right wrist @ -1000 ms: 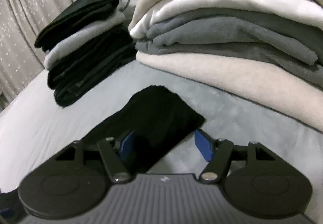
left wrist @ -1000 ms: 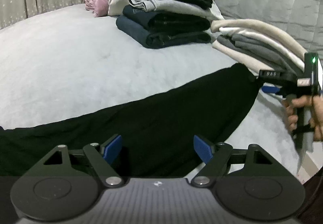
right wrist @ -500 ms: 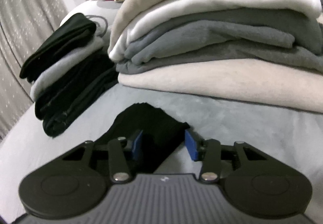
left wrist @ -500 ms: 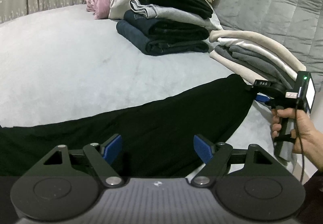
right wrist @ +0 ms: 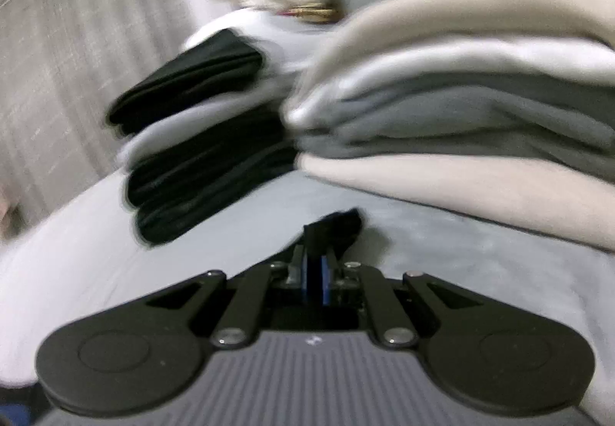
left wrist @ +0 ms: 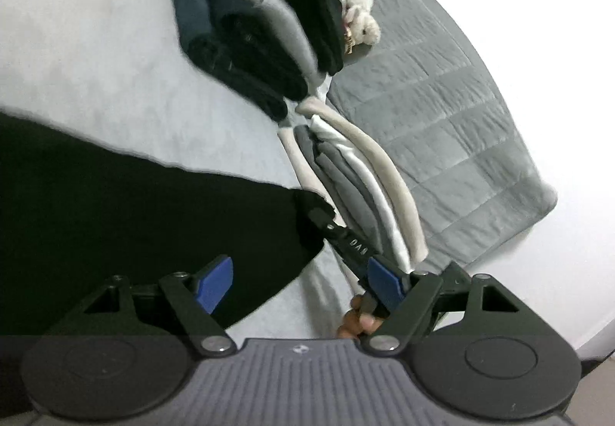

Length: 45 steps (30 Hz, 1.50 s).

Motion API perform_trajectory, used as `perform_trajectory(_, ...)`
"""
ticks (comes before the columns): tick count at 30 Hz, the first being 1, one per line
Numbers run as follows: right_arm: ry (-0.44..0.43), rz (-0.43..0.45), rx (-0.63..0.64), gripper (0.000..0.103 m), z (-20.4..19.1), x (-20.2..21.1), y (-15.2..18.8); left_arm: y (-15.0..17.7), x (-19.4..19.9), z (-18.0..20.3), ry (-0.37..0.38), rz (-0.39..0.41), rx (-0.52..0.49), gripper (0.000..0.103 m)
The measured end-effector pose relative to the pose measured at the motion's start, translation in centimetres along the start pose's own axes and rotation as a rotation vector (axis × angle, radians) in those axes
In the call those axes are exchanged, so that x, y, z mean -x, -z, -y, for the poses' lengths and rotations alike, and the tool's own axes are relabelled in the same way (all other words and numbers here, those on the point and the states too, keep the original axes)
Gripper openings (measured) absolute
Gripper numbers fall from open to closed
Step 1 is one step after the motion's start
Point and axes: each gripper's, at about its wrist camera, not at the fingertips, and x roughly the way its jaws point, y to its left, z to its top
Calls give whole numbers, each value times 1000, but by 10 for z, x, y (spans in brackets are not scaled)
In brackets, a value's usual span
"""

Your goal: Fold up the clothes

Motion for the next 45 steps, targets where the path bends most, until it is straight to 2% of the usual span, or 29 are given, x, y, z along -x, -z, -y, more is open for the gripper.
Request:
perform_trajectory(2, -42, -10, 86, 7, -15, 3, 4, 3, -6, -11, 25, 2, 44, 78)
perform_trajectory(3, -102, -23, 185, 7, -32, 8, 9, 3, -6, -14, 36, 6, 58, 78)
perform_trajectory(5, -156, -39, 262, 7, -46, 11, 13, 2, -5, -20, 56, 23, 82, 78)
perform_trajectory(6, -229, -59, 361, 7, -64, 19, 21, 1, -4, -24, 72, 35, 100, 78)
perform_trajectory(9, -329, -99, 472, 7, -88, 35, 35, 0, -2, -33, 103, 56, 142, 77)
perform_trajectory(13, -407, -134, 518, 7, -106, 47, 46, 0, -4, -37, 126, 68, 165, 77)
perform_trajectory(20, -480, -122, 516, 7, -116, 60, 45, -1, -4, -39, 144, 85, 213, 77)
perform_trajectory(21, -493, -121, 516, 7, -117, 61, 44, -1, -4, -40, 145, 88, 220, 73)
perform_trajectory(22, -509, -123, 527, 7, -120, 64, 45, -1, -2, -41, 140, 91, 226, 65)
perform_trajectory(23, -517, -123, 535, 7, -121, 66, 47, -1, -2, -42, 128, 94, 238, 59)
perform_trajectory(25, -533, -131, 563, 8, -127, 70, 53, -1, -1, -47, 89, 98, 253, 19)
perform_trajectory(26, -532, -129, 564, 9, -126, 69, 54, 0, -1, -50, 75, 102, 264, 19)
perform_trajectory(28, -538, -127, 555, 14, -125, 70, 50, 0, 0, -56, 63, 116, 288, 6)
perform_trajectory(29, -559, -161, 541, 18, -123, 68, 47, -2, 1, -53, 39, 125, 275, 6)
perform_trajectory(30, -581, -195, 530, 32, -121, 67, 44, -4, 3, -49, 10, 131, 254, 6)
perform_trajectory(31, -603, -212, 536, 40, -119, 70, 42, -6, 5, -47, -16, 134, 242, 5)
perform_trajectory(33, -628, -229, 566, 48, -117, 73, 40, -10, 10, -40, -93, 139, 206, 5)
perform_trajectory(36, -664, -277, 623, 54, -112, 82, 38, -17, 19, -30, -219, 129, 138, 5)
perform_trajectory(38, -653, -290, 627, 59, -108, 83, 35, -18, 26, -24, -291, 133, 92, 5)
perform_trajectory(39, -635, -279, 612, 64, -106, 81, 32, -19, 32, -20, -333, 135, 59, 5)
perform_trajectory(45, -594, -271, 522, 72, -109, 67, 22, -24, 60, -7, -528, 148, -59, 5)
